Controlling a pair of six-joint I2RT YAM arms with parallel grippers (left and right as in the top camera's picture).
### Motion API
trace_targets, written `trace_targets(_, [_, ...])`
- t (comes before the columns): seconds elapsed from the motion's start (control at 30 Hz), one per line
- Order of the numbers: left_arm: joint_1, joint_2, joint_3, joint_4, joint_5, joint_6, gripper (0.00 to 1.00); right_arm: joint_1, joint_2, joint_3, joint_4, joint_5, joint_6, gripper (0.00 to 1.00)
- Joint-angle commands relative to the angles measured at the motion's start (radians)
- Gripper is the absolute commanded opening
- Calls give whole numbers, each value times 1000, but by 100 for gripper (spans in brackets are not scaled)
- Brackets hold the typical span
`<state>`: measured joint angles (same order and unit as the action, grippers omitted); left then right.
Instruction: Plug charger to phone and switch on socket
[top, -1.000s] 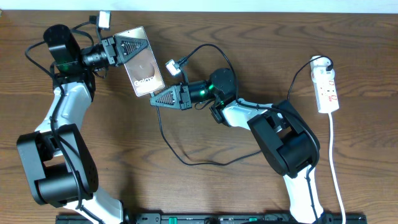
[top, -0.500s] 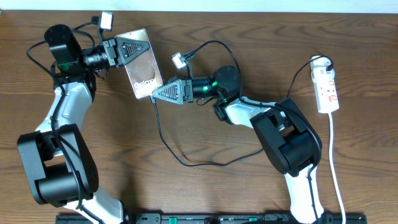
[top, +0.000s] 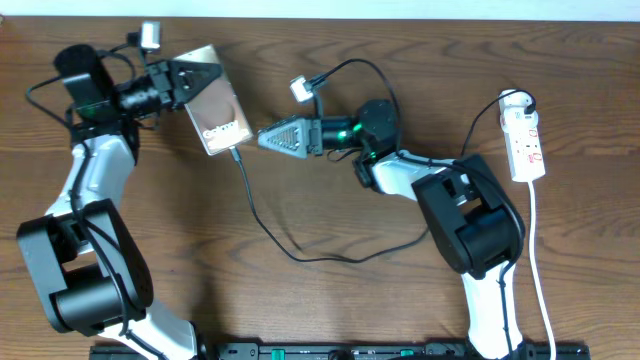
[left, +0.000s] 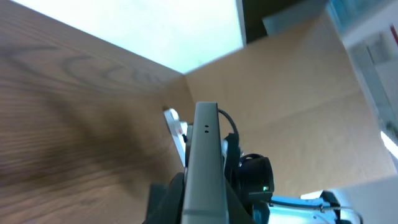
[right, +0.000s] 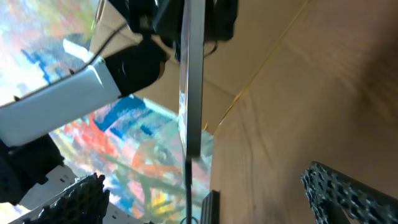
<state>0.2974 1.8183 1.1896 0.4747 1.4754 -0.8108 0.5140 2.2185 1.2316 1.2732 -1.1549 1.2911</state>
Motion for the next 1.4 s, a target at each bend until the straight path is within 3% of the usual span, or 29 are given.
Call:
trace_targets(0.0, [48, -14, 7, -28, -2, -1, 8, -40, -5, 12, 2, -6, -10, 99])
trace_targets(0.13, [64, -14, 7, -105, -3, 50, 7, -66, -5, 12, -32, -14, -32, 99])
trace_targets(0.4, [65, -8, 7, -435, -38, 312, 7, -100, -5, 12, -299, -60, -191, 99])
trace_targets(0.57, [65, -8, 7, -536, -56, 388, 7, -119, -6, 12, -332, -72, -220, 99])
trace_targets(0.83, [47, -8, 7, -686, -205, 455, 7, -164, -6, 12, -467, -21, -257, 99])
trace_targets(1.1, [-21, -8, 7, -787, -392, 463, 7, -166, -31, 12, -489, 53, -264, 99])
trace_targets(1.37, [-86, -8, 7, -815, -449, 463, 7, -166, -39, 12, -716, 140, -465, 99])
